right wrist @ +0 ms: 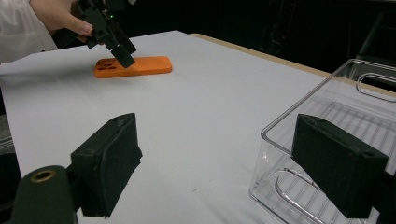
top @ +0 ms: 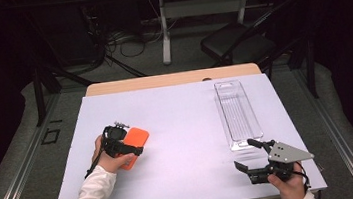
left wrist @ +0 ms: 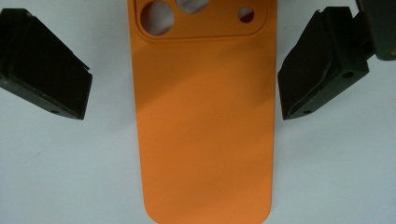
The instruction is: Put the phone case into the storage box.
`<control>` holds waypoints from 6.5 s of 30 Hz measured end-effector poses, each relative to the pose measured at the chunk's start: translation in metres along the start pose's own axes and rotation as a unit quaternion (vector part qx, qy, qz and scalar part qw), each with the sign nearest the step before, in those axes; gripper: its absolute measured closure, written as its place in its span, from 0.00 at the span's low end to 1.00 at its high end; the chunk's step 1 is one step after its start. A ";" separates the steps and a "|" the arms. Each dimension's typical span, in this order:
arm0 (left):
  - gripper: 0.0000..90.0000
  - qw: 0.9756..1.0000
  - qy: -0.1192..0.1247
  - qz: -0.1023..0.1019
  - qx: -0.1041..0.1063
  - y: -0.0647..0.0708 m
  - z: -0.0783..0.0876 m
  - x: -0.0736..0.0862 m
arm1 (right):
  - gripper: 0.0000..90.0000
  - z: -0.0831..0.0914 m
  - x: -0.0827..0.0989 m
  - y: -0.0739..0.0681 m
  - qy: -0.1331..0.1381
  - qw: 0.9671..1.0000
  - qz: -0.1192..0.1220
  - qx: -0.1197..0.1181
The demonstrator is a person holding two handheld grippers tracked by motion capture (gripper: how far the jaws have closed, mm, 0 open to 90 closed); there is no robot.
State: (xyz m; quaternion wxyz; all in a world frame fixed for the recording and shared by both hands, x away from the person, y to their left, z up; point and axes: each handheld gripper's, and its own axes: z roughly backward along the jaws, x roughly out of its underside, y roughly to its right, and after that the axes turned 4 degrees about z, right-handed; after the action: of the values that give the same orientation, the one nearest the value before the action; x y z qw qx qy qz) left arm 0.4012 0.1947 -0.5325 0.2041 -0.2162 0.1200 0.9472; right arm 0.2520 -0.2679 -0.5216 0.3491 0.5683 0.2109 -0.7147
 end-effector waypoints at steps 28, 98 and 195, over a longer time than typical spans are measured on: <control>0.05 0.999 -0.025 -0.019 -0.036 -0.002 -0.020 -0.006 | 0.16 -0.001 0.000 0.000 -0.001 1.000 0.000 -0.003; 0.18 0.998 -0.016 -0.064 -0.002 0.054 0.061 -0.008 | 0.16 -0.003 0.000 -0.002 -0.006 1.000 -0.001 -0.006; 0.18 0.976 -0.058 -0.198 0.070 0.155 0.075 -0.032 | 0.36 -0.078 -0.073 -0.054 -0.107 0.952 0.279 -0.070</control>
State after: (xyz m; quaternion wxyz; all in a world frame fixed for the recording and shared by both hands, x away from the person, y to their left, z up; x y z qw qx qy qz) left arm 0.3319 0.0702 -0.4302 0.4085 -0.1659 0.1291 0.8882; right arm 0.2719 -0.1587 -0.4774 0.5938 0.4987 0.0552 -0.6290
